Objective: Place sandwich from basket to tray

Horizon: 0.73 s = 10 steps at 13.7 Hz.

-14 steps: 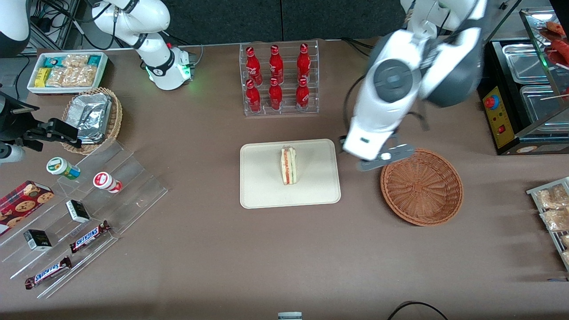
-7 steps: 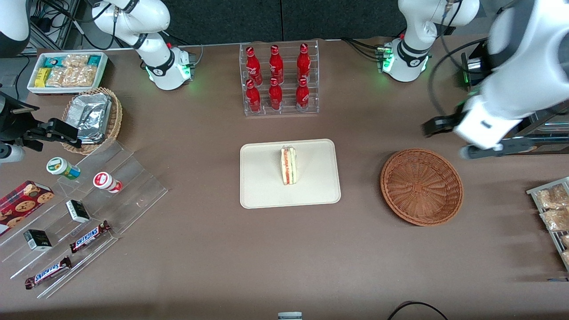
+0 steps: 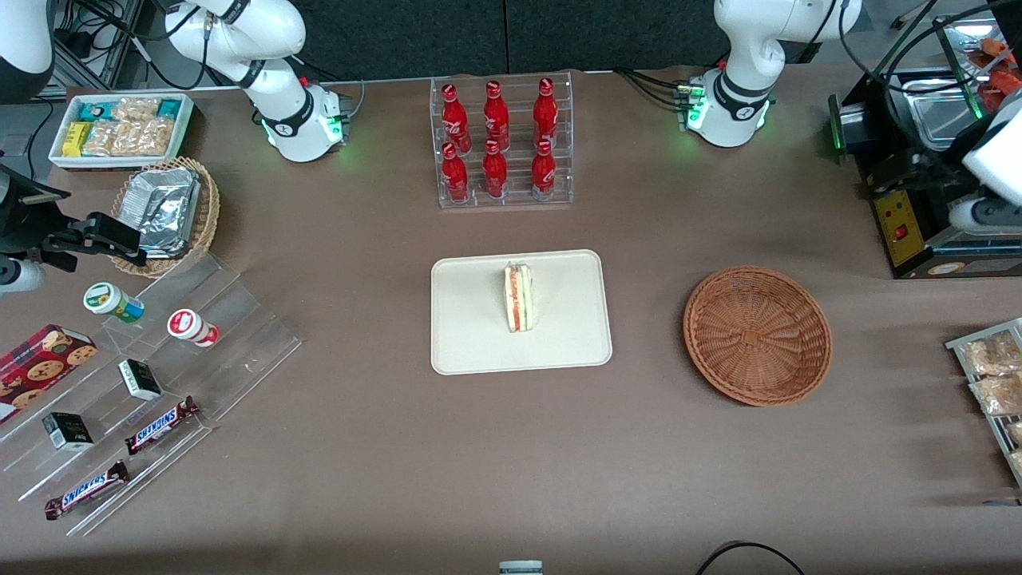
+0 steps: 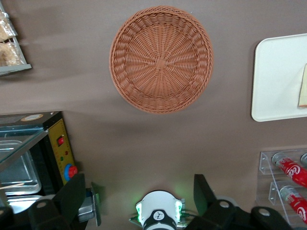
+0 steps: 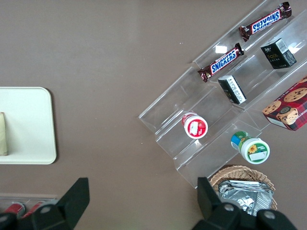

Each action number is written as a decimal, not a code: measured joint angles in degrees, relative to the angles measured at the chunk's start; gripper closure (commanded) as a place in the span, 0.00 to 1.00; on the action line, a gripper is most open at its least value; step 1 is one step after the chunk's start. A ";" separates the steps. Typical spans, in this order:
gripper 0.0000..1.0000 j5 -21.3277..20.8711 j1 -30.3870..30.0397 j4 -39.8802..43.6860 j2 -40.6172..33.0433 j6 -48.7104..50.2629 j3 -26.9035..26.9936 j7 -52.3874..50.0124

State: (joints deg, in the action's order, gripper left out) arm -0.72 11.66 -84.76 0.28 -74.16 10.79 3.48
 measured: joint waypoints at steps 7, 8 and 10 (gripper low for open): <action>0.00 -0.59 -7.52 -0.42 -0.40 1.93 -11.22 -0.04; 0.00 -0.60 -7.94 -1.17 -0.42 1.98 -11.34 -0.04; 0.00 -0.60 -8.31 -2.64 -0.42 1.98 -11.34 -0.04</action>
State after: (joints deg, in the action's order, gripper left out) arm -1.32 3.35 -87.40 -0.14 -72.18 -0.54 3.44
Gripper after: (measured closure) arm 0.000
